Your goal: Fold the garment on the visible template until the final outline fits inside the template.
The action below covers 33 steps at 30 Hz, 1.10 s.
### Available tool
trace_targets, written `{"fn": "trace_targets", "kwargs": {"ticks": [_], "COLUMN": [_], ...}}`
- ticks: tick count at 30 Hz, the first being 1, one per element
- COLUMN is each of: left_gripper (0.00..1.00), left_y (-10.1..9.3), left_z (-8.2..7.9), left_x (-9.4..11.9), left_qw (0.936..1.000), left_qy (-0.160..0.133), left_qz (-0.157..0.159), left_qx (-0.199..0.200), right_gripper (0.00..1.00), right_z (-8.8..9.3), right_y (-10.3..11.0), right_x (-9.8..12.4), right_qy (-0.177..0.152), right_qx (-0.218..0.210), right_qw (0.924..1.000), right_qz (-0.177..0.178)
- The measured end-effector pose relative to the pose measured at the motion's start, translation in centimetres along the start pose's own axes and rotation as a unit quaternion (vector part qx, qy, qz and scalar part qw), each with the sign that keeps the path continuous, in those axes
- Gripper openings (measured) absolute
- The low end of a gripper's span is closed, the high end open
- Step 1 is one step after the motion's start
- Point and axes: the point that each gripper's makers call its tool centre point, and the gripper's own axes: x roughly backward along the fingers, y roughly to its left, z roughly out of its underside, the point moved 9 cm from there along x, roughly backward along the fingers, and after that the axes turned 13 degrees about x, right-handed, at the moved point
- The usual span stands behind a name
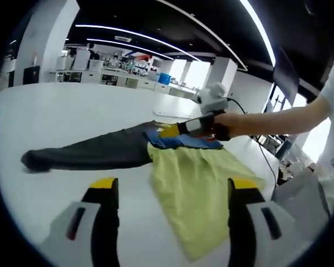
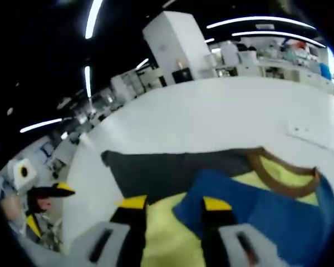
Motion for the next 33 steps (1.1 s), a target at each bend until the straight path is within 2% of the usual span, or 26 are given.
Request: {"fn": "trace_targets", "kwargs": {"ticks": [3,8,11,17,25,33], "left_gripper": [0.77,0.77,0.77,0.77,0.75,0.74], "left_y": [-0.1,-0.2,-0.2,0.1,1.3,2.8], "left_z": [-0.1,-0.2,-0.4,-0.7,-0.9,-1.0], "left_x": [0.0,0.1,0.3,0.8,1.6,2.0], "left_qw": [1.0000,1.0000,1.0000,1.0000,0.9997,0.9989], "left_qy": [0.001,0.001,0.001,-0.004,-0.006,-0.011], "left_qz": [0.001,0.000,-0.001,-0.005,-0.022,-0.042], "left_qx": [-0.001,-0.002,-0.002,-0.001,-0.001,0.017], "right_gripper": [0.64,0.84,0.99,0.99,0.99,0.99], "right_z": [0.1,0.2,0.4,0.6,-0.4,0.5], "right_y": [-0.1,0.0,0.0,0.2,0.1,-1.2], "right_x": [0.4,0.6,0.7,1.7,4.0,6.7], "right_qy": [-0.006,-0.007,-0.005,-0.008,-0.030,-0.030], "right_qx": [0.011,0.021,0.029,0.033,0.034,0.044], "right_qw": [0.9999,0.9998,0.9995,0.9994,0.9989,0.9981], "right_qz": [0.003,-0.003,0.010,0.011,0.014,0.031]}}
